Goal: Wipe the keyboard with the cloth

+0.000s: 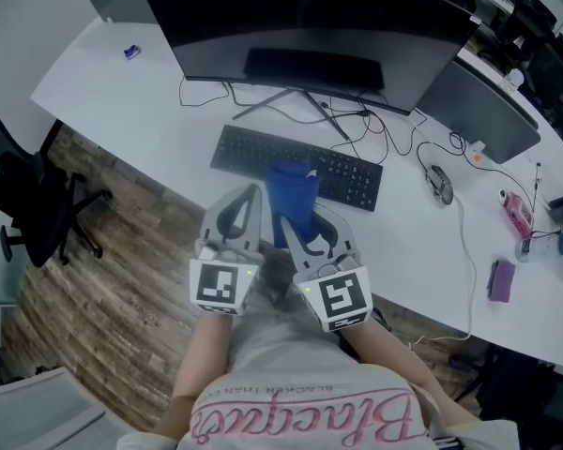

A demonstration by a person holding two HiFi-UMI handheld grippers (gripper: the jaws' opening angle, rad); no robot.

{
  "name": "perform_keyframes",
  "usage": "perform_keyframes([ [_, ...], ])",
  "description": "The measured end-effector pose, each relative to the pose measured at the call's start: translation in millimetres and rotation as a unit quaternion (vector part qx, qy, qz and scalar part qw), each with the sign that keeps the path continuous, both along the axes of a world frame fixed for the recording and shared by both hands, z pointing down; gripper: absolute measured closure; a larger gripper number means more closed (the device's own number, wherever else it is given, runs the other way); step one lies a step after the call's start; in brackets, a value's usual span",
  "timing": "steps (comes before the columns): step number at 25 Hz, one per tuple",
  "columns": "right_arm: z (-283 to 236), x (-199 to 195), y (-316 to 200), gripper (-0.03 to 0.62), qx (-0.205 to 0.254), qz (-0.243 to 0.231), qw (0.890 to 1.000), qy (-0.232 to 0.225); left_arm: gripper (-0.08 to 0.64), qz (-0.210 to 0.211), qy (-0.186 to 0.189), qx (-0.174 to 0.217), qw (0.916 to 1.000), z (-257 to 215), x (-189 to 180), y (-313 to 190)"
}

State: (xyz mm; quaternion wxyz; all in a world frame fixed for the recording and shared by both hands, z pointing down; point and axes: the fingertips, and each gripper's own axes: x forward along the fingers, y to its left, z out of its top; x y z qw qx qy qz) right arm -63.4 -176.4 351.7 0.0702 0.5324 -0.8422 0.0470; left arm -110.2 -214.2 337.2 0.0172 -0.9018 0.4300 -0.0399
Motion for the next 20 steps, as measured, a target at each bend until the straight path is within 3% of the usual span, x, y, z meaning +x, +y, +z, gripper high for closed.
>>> perform_keyframes([
  [20, 29, -66, -125, 0.495, -0.06, 0.052, 0.997, -0.023, 0.554, 0.061, -0.026, -0.039, 0.997, 31, -65, -131],
])
